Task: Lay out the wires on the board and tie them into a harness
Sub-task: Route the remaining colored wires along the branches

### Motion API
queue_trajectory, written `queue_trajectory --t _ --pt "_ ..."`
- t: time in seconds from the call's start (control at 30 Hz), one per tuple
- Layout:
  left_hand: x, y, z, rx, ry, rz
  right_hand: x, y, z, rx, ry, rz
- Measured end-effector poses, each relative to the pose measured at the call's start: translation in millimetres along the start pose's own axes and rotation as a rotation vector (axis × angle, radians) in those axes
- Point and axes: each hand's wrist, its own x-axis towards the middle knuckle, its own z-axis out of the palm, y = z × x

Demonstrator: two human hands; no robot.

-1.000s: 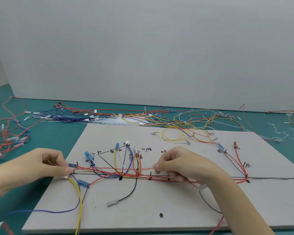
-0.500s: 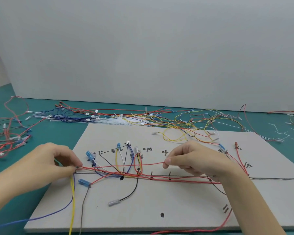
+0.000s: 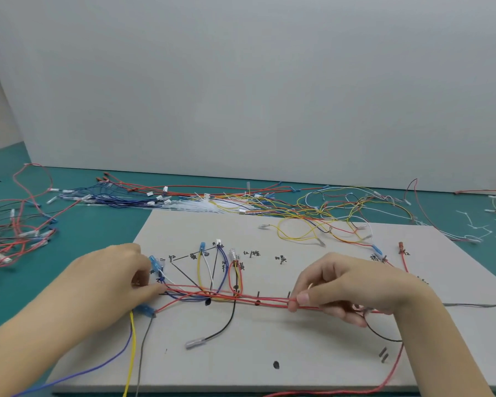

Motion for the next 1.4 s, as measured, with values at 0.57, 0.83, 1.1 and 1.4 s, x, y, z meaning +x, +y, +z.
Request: queue_trajectory --t 0.57,0.83,1.1,1.4 --pt "15.2 56.4 -22.7 -0.414 -0.283 0.469 -13.3 15.1 -11.5 -0.018 0.148 0.169" --pt "35.3 120.5 -9.9 -0.391 -0.157 0.661 -8.9 19.2 -10.2 -0.074 0.305 0.304" --pt "32.0 150.3 26.2 -0.56 -0.063 0.563 -11.0 22.9 -17.0 0.0 0.436 0.359" --pt "31.5 150.5 29.1 -0.598 -0.095 0.551 -6.3 32.0 -22.7 0.044 0.568 0.287"
